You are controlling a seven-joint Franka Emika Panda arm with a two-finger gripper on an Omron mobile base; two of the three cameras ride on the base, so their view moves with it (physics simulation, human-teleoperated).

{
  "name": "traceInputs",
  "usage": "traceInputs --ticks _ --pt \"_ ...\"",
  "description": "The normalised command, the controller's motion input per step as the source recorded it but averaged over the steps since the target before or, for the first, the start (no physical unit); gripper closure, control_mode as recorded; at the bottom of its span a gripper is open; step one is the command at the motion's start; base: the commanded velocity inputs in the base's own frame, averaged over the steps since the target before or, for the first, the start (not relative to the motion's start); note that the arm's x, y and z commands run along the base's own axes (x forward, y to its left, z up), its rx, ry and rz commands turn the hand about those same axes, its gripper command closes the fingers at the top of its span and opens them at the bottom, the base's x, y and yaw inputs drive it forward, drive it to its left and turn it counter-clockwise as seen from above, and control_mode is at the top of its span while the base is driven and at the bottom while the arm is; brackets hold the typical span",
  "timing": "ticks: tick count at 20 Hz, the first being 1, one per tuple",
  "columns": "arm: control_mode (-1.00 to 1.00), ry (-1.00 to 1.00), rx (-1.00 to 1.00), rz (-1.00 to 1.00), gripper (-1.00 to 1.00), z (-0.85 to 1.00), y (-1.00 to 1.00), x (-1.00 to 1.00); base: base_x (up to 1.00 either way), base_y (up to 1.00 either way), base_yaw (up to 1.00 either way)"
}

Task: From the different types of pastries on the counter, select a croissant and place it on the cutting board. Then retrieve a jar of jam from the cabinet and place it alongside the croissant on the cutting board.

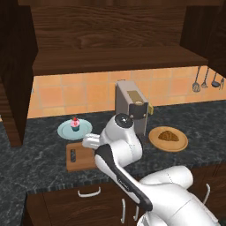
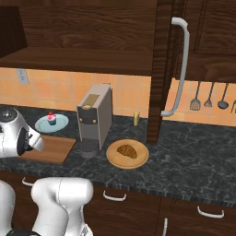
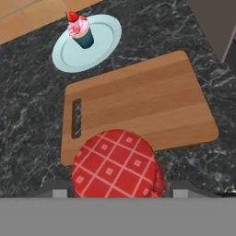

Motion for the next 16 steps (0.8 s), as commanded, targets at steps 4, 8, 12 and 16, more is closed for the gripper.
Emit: traceInputs --ticks 4,8,12,16 --pt "-1.00 0.00 0.00 0.00 1.00 -0.22 0.00 0.48 0.00 0.00 0.00" --pt "-1.00 -0.01 0.00 0.00 1.00 -0.01 0.02 0.69 0.00 0.00 0.00" --pt "-1.00 0.00 0.01 0.00 1.00 -0.05 0.29 0.06 0.00 0.00 0.00" --pt "-1.00 0.00 -0.14 -0.01 1.00 -0.21 0.39 0.58 0.00 0.00 0.00"
